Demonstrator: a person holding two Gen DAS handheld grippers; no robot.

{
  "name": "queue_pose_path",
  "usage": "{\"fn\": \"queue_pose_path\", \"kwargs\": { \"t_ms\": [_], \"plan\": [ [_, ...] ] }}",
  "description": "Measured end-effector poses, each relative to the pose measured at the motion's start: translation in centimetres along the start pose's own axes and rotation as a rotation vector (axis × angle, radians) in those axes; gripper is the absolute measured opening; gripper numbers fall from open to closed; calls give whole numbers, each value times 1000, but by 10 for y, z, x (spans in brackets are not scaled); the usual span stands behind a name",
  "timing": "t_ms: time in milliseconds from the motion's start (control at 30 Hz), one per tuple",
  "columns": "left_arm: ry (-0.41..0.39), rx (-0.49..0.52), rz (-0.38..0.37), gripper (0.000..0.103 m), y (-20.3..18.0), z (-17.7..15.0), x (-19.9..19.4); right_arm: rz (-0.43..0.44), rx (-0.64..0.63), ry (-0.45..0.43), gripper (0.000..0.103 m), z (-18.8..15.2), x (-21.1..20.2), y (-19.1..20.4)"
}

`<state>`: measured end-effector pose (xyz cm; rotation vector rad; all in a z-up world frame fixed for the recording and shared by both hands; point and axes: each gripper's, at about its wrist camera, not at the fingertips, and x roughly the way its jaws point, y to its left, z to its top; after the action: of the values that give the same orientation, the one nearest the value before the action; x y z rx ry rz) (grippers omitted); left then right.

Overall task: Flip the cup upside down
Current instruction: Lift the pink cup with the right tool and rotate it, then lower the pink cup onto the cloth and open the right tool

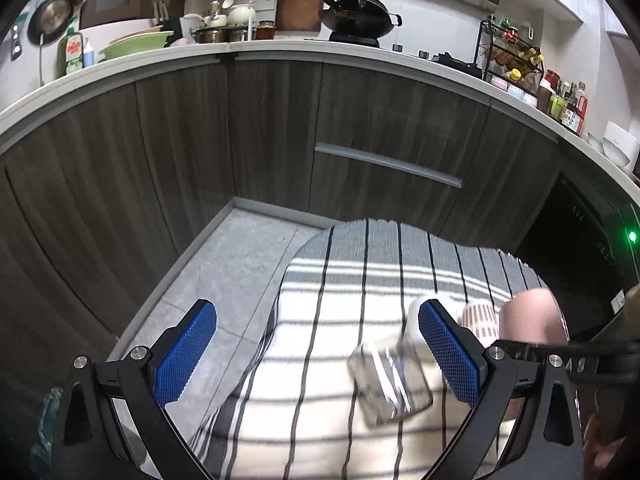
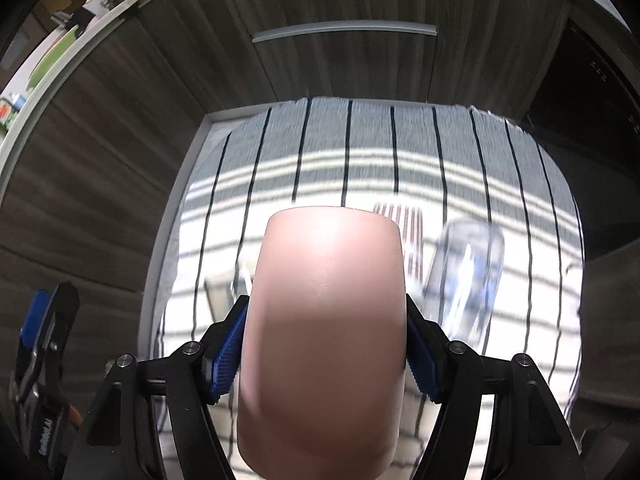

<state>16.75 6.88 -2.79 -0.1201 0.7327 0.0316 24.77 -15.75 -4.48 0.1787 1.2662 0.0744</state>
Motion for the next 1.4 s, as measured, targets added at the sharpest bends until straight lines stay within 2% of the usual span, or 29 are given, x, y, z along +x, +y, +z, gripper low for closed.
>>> {"fn": "queue_pose_path", "kwargs": {
  "t_ms": [300,500,733,933,1000,1033,1233,1400],
  "plan": [
    [65,19,-6,103,12,-54,-17,1,45,73,70,-87,25,-4],
    [118,18,-8,103,18,-86,-18,-54,50,91,70,-124,49,-6],
    [163,37,-16,103,13,-110,-13,-79,57,138,70,-145,71,-14],
    [134,61,-3,103,8,-109,-18,-59,50,130,72,-146,70,-18],
    [130,64,-3,103,7,-107,-21,-51,57,114,81,-146,63,-20],
    [130,64,-2,103,6,-107,-22,-47,58,104,82,-145,61,-22],
    [149,64,-2,103,-5,-110,-29,-28,57,3,82,-149,21,-31],
    [189,41,-25,103,-25,-113,-29,-53,38,-143,83,-155,-25,-46]
  ]
}}
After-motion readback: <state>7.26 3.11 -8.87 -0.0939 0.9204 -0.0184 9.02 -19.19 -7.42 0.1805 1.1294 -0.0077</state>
